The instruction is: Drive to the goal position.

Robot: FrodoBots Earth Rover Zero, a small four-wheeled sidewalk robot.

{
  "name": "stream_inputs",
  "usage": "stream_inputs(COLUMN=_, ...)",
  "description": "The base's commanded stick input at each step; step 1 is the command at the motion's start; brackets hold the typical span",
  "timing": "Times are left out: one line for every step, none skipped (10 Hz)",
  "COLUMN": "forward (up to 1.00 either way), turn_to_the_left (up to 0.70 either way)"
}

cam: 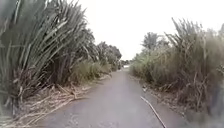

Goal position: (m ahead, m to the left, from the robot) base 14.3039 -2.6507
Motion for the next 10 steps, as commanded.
stream_inputs(forward=1.0, turn_to_the_left=0.0)
stream_inputs(forward=1.0, turn_to_the_left=0.0)
stream_inputs(forward=1.0, turn_to_the_left=0.0)
stream_inputs(forward=1.0, turn_to_the_left=0.0)
stream_inputs(forward=1.0, turn_to_the_left=0.0)
stream_inputs(forward=1.0, turn_to_the_left=0.0)
stream_inputs(forward=1.0, turn_to_the_left=0.0)
stream_inputs(forward=1.0, turn_to_the_left=0.0)
stream_inputs(forward=1.0, turn_to_the_left=0.0)
stream_inputs(forward=1.0, turn_to_the_left=0.0)
